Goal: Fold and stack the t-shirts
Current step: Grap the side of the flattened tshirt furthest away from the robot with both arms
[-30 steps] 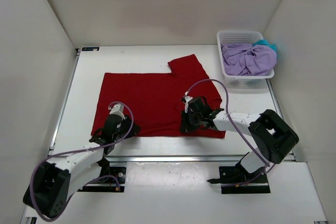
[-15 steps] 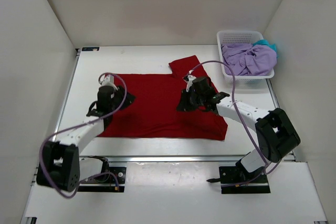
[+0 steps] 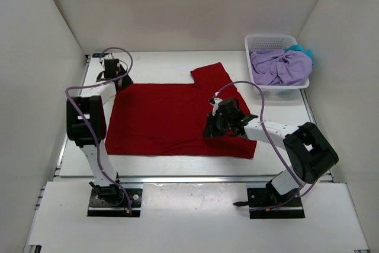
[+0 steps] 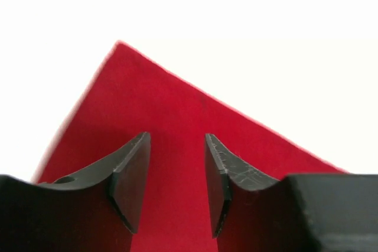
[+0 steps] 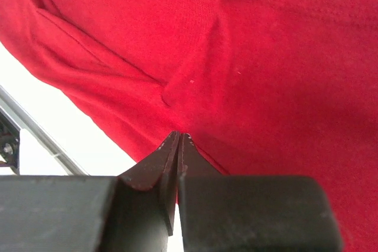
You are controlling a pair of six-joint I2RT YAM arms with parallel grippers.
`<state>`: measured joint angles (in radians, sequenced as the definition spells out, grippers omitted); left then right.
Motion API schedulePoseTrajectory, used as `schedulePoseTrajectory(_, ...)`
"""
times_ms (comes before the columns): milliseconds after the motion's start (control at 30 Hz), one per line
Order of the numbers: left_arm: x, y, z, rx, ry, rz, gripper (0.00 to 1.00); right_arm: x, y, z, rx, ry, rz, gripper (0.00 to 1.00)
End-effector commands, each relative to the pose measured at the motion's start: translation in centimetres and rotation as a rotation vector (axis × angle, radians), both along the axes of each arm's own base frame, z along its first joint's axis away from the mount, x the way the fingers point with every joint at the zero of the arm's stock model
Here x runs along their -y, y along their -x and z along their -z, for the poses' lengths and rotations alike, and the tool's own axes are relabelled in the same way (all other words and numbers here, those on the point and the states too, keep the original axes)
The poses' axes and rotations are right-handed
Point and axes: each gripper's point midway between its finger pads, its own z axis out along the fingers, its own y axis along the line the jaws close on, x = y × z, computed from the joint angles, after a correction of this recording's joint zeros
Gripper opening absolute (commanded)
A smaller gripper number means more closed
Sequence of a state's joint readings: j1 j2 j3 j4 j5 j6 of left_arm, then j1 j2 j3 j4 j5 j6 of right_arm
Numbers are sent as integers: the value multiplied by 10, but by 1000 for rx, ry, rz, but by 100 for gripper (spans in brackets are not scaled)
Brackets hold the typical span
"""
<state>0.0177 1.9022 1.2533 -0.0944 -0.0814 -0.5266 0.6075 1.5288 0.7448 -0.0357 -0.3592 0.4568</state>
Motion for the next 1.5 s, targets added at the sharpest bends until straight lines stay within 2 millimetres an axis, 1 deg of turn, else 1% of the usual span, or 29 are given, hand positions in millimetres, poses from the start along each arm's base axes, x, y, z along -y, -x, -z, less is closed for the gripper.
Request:
schedulePoseTrajectory(0, -41, -13, -8, -59, -137, -39, 53, -16, -13, -36, 120, -101, -15, 1)
schedulePoseTrajectory(67, -48, -18, -2, -90, -180, -41, 53, -17, -15, -37, 122, -120, -17, 1)
schedulePoseTrajectory(133, -62, -19, 12, -142, -202, -60, 53, -18, -20, -37, 129, -117, -20, 0)
schedulePoseTrajectory(200, -76, -20, 16, -166, -222, -71, 52, -20, -22, -42, 147, -115, -21, 1)
schedulePoseTrajectory(300, -77, -25, 19, -187, -242, -56, 52, -21, -24, -44, 157, -127, -22, 1)
schedulePoseTrajectory(333, -78, -30, 16, -183, -254, -56, 53, -22, -23, -44, 151, -134, -29, 1)
schedulePoseTrajectory(433, -74, -41, 17, -193, -264, -27, 54, -23, -22, -42, 145, -129, -34, 0)
schedulePoseTrajectory(467, -70, -43, 21, -202, -263, -22, 55, -22, -20, -37, 138, -118, -43, 0)
schedulePoseTrajectory(500, -68, -46, 18, -193, -253, -18, 56, -23, -21, -37, 138, -116, -44, 0)
schedulePoseTrajectory(533, -66, -49, 23, -201, -245, -10, 58, -25, -18, -37, 136, -120, -55, 0)
schedulePoseTrajectory(567, -65, -52, 21, -194, -242, -10, 57, -27, -19, -39, 141, -125, -62, 0)
schedulePoseTrajectory(633, -60, -52, 28, -201, -218, 7, 59, -28, -17, -36, 135, -114, -62, 0)
schedulePoseTrajectory(700, -61, -53, 31, -191, -197, -5, 60, -29, -15, -33, 127, -115, -69, 1)
schedulePoseTrajectory(767, -65, -50, 38, -200, -179, -10, 57, -30, -17, -32, 121, -120, -70, 0)
schedulePoseTrajectory(833, -61, -50, 46, -229, -189, 9, 50, -29, -18, -33, 123, -117, -67, 0)
schedulePoseTrajectory(900, -62, -46, 55, -253, -190, 9, 48, -30, -22, -36, 136, -116, -56, 0)
schedulePoseTrajectory(933, -59, -45, 56, -250, -189, 15, 46, -29, -23, -39, 138, -122, -55, 0)
schedulePoseTrajectory(1000, -65, -46, 55, -241, -186, 8, 42, -28, -33, -44, 148, -125, -34, 0)
schedulePoseTrajectory(1033, -62, -47, 54, -232, -175, 8, 41, -29, -34, -47, 149, -131, -34, 0)
schedulePoseTrajectory(1133, -63, -49, 50, -221, -182, 3, 34, -33, -49, -60, 186, -155, -9, 2)
schedulePoseTrajectory(1200, -62, -51, 46, -208, -184, 2, 26, -36, -67, -65, 193, -166, 6, 4)
schedulePoseTrajectory(1233, -61, -50, 48, -210, -186, 10, 24, -35, -77, -61, 194, -158, 22, 6)
schedulePoseTrajectory(1267, -60, -52, 43, -193, -183, 6, 20, -31, -94, -61, 213, -139, 50, 9)
schedulePoseTrajectory(1300, -58, -53, 42, -186, -174, 17, 17, -32, -108, -68, 236, -136, 64, 10)
schedulePoseTrajectory(1333, -58, -54, 41, -181, -179, 10, 15, -23, -123, -59, 236, -105, 86, 13)
schedulePoseTrajectory(1367, -64, -52, 39, -176, -183, -2, 12, -10, -147, -54, 245, -65, 144, 18)
schedulePoseTrajectory(1400, -63, -53, 36, -168, -183, 4, 9, -6, -169, -64, 289, -52, 180, 20)
schedulePoseTrajectory(1433, -59, -53, 34, -161, -182, 12, 8, 11, -195, -63, 305, -19, 231, 31)
schedulePoseTrajectory(1467, -60, -52, 34, -163, -181, 8, 6, 18, -207, -60, 311, 6, 258, 33)
